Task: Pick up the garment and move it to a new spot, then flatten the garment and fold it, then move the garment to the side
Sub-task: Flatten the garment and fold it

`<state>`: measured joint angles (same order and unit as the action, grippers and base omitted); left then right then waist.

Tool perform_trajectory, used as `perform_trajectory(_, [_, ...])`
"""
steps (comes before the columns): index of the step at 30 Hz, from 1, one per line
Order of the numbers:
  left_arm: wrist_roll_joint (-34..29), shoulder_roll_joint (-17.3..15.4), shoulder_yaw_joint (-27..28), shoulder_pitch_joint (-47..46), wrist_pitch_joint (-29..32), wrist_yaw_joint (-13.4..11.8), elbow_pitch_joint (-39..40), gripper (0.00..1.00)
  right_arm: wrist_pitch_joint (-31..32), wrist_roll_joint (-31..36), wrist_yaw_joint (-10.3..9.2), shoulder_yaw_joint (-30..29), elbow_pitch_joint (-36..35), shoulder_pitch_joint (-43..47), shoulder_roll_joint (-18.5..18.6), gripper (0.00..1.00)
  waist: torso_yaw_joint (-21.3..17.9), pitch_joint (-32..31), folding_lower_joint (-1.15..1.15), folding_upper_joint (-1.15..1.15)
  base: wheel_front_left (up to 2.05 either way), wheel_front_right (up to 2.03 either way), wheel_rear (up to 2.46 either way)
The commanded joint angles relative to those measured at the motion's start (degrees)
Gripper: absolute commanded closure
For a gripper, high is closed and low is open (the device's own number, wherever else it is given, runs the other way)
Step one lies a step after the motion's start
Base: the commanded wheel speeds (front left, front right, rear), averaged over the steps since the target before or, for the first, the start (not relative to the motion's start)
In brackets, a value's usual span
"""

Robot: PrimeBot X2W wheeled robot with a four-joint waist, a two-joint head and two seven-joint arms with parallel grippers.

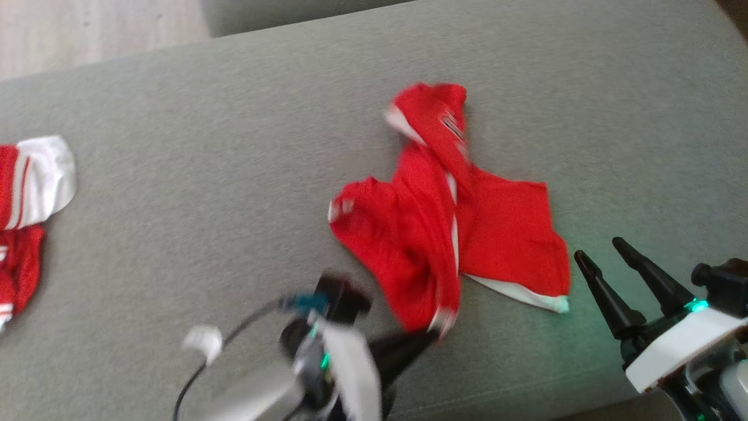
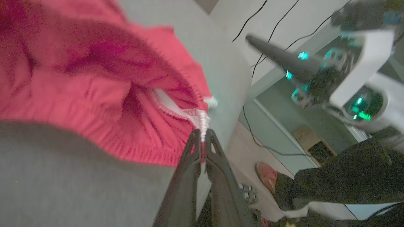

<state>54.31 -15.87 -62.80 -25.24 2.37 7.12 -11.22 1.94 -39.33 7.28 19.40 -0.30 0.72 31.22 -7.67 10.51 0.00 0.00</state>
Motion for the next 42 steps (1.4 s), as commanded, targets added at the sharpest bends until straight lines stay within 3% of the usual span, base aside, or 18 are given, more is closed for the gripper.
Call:
perform_trajectory(1, [0.07,-2.08,1.51,-1.84,-0.2,0.29,1.75,1.0,-0.52,-0.32,0.21,-0.09,-1.84,-0.47,1.93,0.0,1.77,0.75,0.0,0.0,0.0,0.0,0.0])
perform_trajectory(6, [-0.87,-4.3,0.03,1.92,-1.19,-0.79,0.5,1.0,0.34,-0.23,0.21,-0.8,-2.58,-0.39,2.74,0.0,5.43,1.25,0.0,0.0,0.0,0.0,0.0])
perform_trajectory(11, [-5.08,-7.17,-0.1,2.62,-4.18,-3.72,-1.15,1.0,2.69,0.34,0.21,0.13,-4.12,-2.01,4.17,0.0,10.23,1.37,0.0,0.0,0.0,0.0,0.0])
perform_trajectory(18, [-7.66,-6.95,2.07,1.63,-9.43,-7.1,-3.03,1.0,10.95,-0.41,0.21,10.38,-2.59,-15.79,5.2,0.0,15.13,0.82,0.0,0.0,0.0,0.0,0.0])
perform_trajectory(33, [-9.29,-2.78,0.28,-0.9,-11.49,-5.29,-6.86,1.0,22.23,-6.25,0.21,31.43,14.94,-37.42,10.1,0.0,20.81,0.85,0.0,0.0,0.0,0.0,0.0])
perform_trajectory(34, [-9.28,-2.54,0.28,-0.96,-11.73,-5.22,-7.07,1.0,22.92,-7.43,0.21,32.73,15.47,-38.06,10.32,0.24,20.92,0.84,0.0,0.0,0.0,0.0,0.0])
perform_trajectory(35, [-9.24,-2.35,0.33,-1.01,-12.0,-5.17,-7.25,1.0,23.22,-8.61,0.21,33.72,15.79,-38.67,10.52,0.77,20.96,0.87,0.0,0.0,0.0,0.0,0.0])
perform_trajectory(36, [-9.2,-2.2,0.51,-1.08,-12.4,-5.17,-7.39,1.0,23.17,-9.84,0.21,34.55,16.01,-39.25,10.69,1.0,20.93,0.92,0.0,0.0,0.0,0.0,0.0])
perform_trajectory(42, [-8.48,-1.45,3.66,-0.89,-15.75,-5.73,-6.95,1.0,15.76,-14.34,0.21,35.87,16.66,-41.1,12.35,1.0,18.76,0.14,0.0,0.0,0.0,0.0,0.0])
